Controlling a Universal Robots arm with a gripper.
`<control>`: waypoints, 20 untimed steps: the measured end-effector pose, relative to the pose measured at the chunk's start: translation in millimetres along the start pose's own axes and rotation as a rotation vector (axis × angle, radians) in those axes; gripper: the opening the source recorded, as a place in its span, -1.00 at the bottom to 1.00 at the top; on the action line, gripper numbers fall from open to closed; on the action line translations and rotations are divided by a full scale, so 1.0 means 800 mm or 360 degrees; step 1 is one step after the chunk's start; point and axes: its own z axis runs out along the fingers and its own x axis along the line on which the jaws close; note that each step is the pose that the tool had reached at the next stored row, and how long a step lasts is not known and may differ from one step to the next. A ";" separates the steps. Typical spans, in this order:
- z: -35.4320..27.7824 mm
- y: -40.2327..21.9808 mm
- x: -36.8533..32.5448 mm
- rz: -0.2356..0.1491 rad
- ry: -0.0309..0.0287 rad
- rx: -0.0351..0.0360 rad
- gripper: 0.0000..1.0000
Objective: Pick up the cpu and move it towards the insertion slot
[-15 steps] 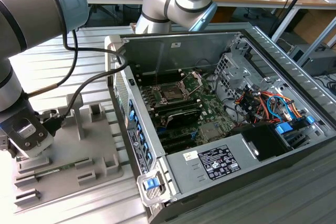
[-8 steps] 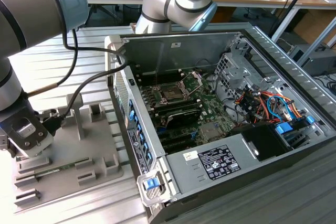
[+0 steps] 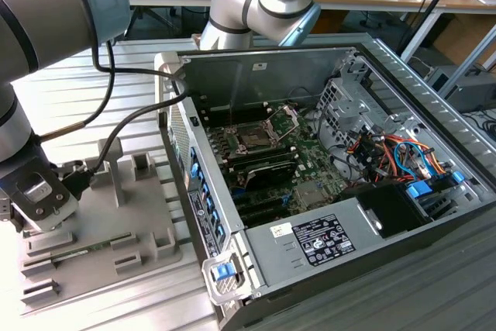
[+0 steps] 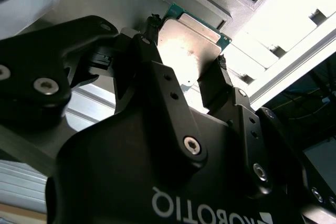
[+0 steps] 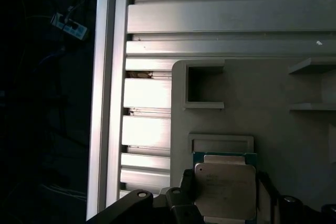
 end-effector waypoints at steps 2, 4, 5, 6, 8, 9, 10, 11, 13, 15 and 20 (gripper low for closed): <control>-0.0006 0.0000 0.0000 0.0000 0.00000 0.0000 0.09; -0.0013 0.0000 0.0000 0.0000 0.00000 0.0000 0.09; -0.0019 0.0001 0.0000 0.0000 0.00001 0.0000 0.09; -0.0022 0.0001 0.0000 0.0000 0.00000 0.0000 0.09; -0.0029 0.0001 0.0000 0.0000 0.00000 0.0000 0.09; -0.0032 0.0001 0.0000 0.0000 0.00001 0.0000 0.09; -0.0037 0.0001 0.0000 0.0000 0.00001 0.0000 0.09; -0.0043 0.0001 0.0000 0.0000 0.00000 0.0000 0.09; -0.0051 0.0002 0.0000 0.0000 0.00001 0.0000 0.09; -0.0058 0.0002 0.0000 0.0000 0.00001 0.0000 0.09; -0.0076 0.0002 0.0000 0.0000 0.00001 0.0000 0.09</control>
